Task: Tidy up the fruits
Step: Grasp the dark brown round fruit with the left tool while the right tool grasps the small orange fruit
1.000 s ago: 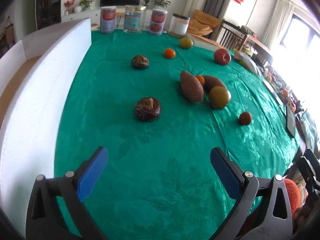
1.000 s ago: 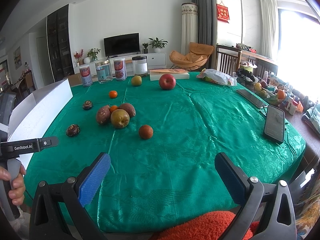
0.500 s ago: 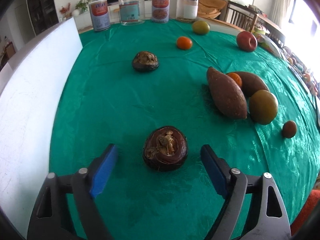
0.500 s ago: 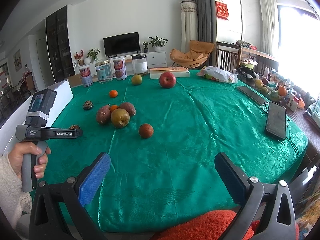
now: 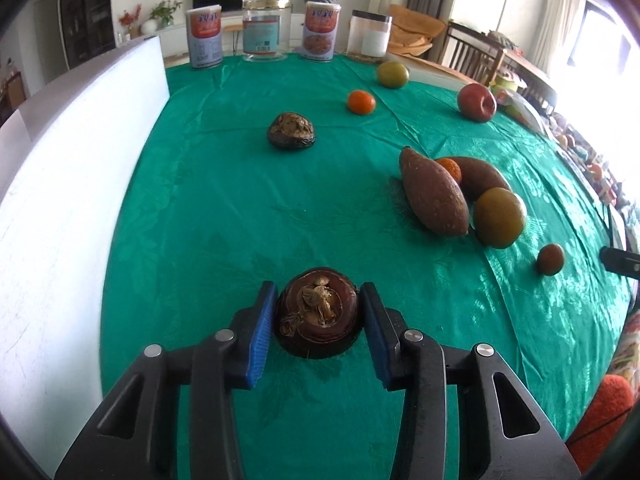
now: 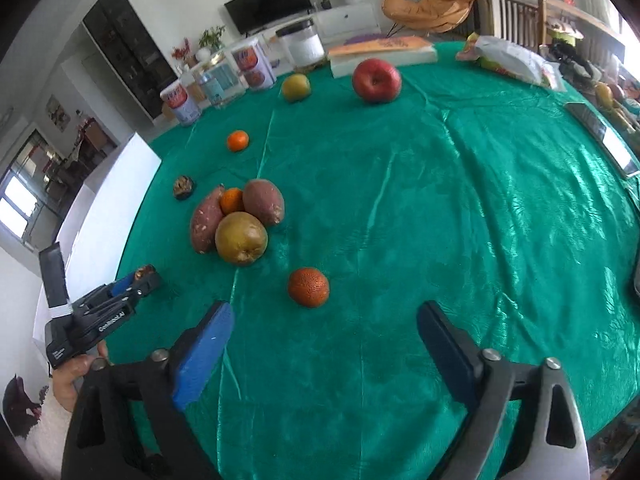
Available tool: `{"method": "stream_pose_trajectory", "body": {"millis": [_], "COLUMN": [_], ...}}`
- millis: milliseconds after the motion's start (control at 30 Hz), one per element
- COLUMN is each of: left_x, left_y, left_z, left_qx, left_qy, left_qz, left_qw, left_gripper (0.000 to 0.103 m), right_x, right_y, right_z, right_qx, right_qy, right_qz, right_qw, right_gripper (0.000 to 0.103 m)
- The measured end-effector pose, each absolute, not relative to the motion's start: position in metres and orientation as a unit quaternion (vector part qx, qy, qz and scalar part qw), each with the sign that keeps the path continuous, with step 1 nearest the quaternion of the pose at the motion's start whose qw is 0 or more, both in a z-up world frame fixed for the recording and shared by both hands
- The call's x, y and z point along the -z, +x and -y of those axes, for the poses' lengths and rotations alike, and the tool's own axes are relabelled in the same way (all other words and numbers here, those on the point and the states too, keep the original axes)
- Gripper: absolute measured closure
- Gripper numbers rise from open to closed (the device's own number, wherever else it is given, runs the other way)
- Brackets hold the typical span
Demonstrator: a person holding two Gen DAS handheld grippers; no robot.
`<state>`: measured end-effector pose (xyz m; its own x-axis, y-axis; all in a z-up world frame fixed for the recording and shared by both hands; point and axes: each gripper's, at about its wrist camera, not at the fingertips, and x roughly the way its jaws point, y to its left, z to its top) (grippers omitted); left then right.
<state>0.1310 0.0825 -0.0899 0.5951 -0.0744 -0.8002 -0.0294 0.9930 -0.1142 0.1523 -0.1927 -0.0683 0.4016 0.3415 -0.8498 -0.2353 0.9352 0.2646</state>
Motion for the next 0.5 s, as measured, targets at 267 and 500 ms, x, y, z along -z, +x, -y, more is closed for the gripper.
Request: {"method": "stream_pose_trajectory", "body": {"millis": [267,500], "left_x": [0.075,0.066], "left_y": [0.104,0.093], "left_z": [-0.08,-0.081], "left_qx": [0.023,0.024], "left_qy": [-0.065,-0.066], "left_qz": [-0.437,-0.43], "left_qw": [0.897,0.9], "left_gripper": [0.06,0.06], "right_x": [0.107,0.093], "right_y": [0.179,0.171], "right_z": [0.158,0.16], "right_qx": [-0.179,-0.181], "right_qy": [-0.005,-0.008], "right_qz": [-0.537,-0.526], "right_qw": [0.824,0.831], "right_gripper": [0.057,0.073]}}
